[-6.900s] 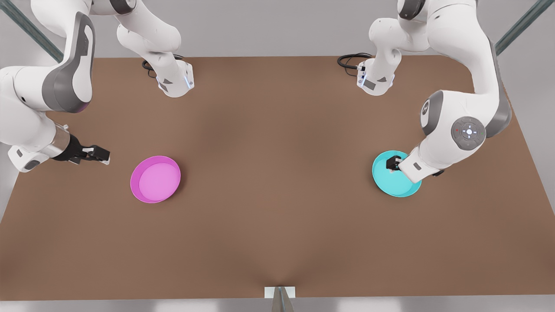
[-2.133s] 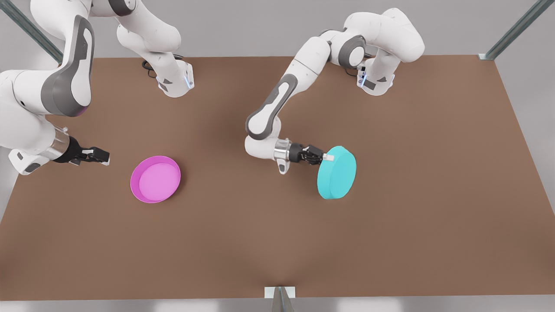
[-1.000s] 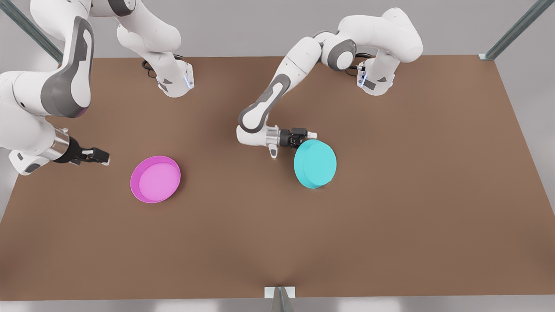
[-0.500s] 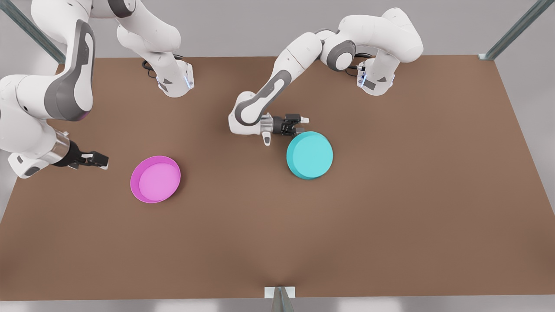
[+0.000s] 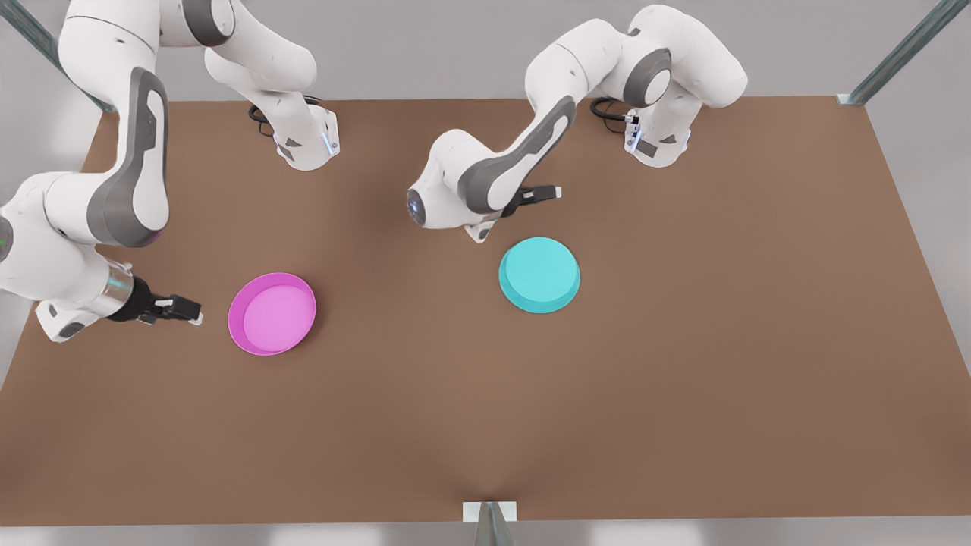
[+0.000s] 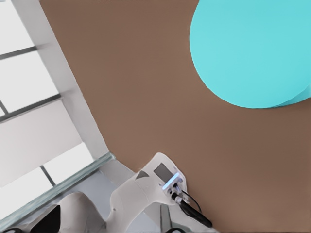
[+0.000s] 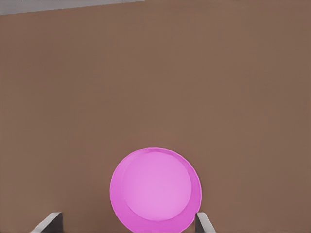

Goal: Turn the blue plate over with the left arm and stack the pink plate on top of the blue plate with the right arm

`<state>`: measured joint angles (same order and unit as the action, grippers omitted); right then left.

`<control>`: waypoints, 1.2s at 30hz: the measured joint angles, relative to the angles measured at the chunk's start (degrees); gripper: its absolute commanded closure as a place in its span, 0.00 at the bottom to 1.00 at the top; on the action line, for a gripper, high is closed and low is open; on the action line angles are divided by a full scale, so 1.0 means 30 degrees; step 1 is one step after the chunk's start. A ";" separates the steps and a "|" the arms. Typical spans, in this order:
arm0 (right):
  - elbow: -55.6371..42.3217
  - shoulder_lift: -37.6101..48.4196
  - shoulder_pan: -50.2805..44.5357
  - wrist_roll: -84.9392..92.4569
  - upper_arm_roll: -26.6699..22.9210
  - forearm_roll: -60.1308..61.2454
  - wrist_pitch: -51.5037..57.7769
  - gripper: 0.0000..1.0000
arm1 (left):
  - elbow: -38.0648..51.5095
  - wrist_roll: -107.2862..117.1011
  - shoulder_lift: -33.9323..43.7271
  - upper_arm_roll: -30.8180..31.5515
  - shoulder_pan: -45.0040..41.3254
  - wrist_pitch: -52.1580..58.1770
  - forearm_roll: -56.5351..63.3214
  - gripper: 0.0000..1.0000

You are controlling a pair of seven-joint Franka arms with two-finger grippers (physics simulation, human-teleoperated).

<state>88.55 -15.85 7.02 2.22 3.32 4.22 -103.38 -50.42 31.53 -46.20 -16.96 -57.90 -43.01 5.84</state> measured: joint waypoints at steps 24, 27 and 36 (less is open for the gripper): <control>0.6775 -0.3774 0.1024 0.4801 -0.1166 0.0263 -0.7565 0.00 | -0.8361 -1.1314 1.2829 0.5801 1.5793 -1.1209 -0.1012 0.00; 0.6971 -0.4068 0.1214 0.5957 -0.1423 0.0848 -0.7690 0.00 | -0.8335 -1.1253 1.2401 0.5802 1.5779 -1.1206 -0.1309 0.00; 0.6505 -0.5190 0.1027 0.8029 -0.1459 0.2712 -0.9360 0.34 | -0.7391 -1.1248 1.1062 0.5593 1.5927 -1.1888 -0.1441 0.00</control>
<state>108.07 -31.42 10.11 26.31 -1.05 12.35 -131.46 -72.59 -2.21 -13.01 -0.18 -10.12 -78.68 1.51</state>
